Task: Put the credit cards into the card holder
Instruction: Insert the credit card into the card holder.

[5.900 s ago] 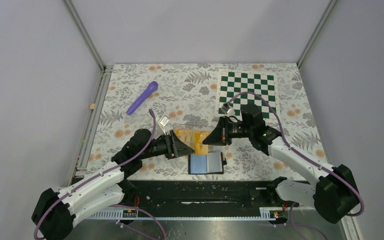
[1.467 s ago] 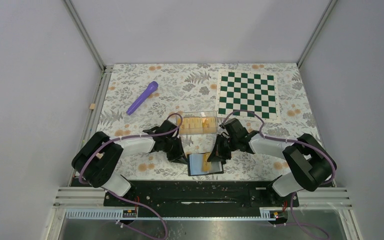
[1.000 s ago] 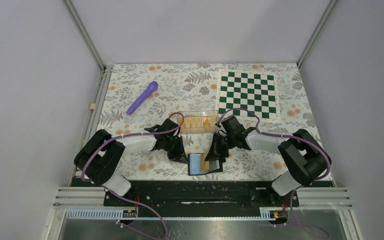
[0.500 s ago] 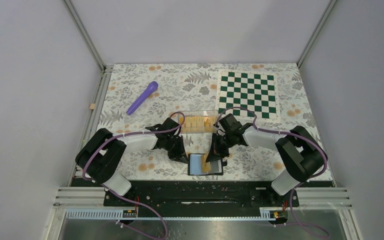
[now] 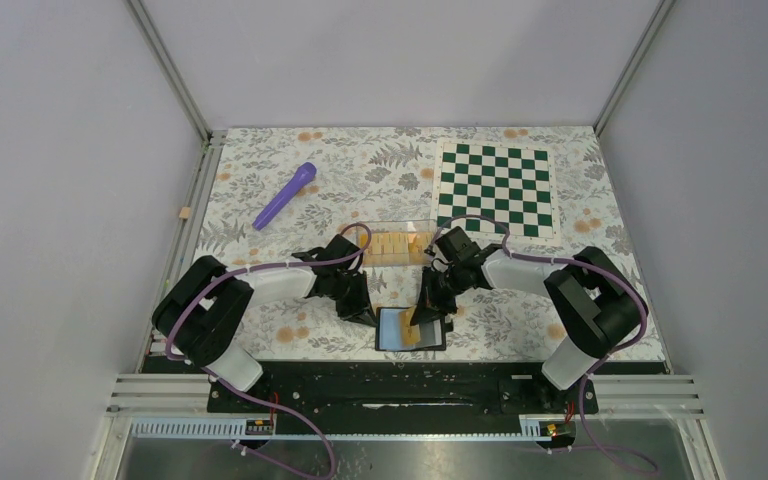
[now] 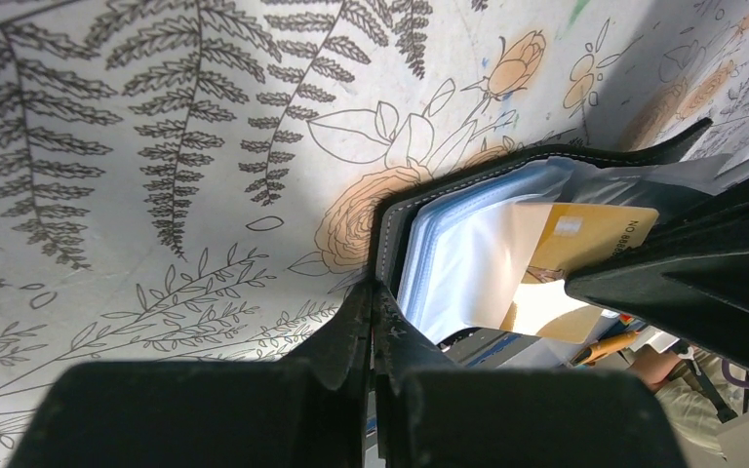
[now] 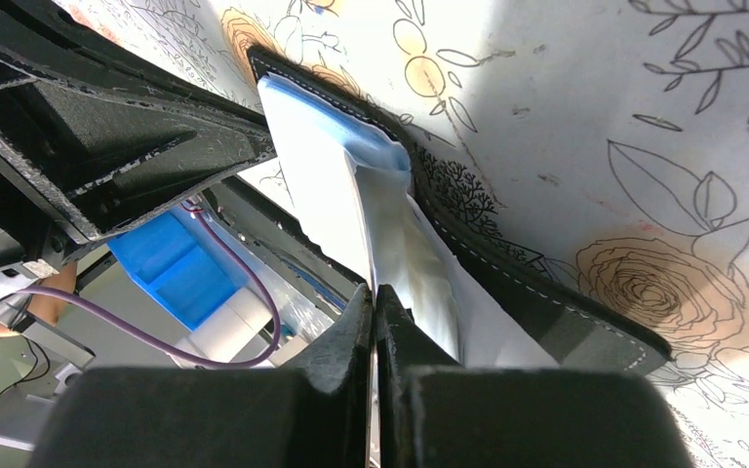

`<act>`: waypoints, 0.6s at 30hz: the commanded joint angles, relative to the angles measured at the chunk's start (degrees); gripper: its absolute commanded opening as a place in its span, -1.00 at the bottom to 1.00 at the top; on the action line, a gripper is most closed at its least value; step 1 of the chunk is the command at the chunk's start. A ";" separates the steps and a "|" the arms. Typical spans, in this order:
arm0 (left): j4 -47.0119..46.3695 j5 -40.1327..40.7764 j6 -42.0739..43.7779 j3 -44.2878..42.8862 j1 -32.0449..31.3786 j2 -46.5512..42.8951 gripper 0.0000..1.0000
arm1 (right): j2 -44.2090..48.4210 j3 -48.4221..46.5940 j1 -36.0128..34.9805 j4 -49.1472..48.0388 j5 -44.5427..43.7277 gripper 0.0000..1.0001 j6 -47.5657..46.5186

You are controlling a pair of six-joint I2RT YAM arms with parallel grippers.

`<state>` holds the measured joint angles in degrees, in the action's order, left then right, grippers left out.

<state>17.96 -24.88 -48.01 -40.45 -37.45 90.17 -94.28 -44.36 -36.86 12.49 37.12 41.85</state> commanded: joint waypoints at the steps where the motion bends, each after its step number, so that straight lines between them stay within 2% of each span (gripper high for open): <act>1: 0.15 2.85 0.94 -1.17 0.01 0.63 -1.00 | -0.48 -0.52 -1.25 -0.64 -0.91 -0.99 1.44; 14: 0.03 2.59 0.00 -1.26 0.01 -0.52 -1.00 | 0.06 1.32 -3.53 -2.94 -4.89 -0.91 5.18; 18: -0.29 2.51 -0.48 -0.66 0.07 -1.31 -1.00 | -0.10 2.83 -3.57 -6.24 -4.52 -0.88 8.06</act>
<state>18.04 -24.82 -48.07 -40.51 -37.45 90.15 -94.76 -43.55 -39.38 8.29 35.40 46.46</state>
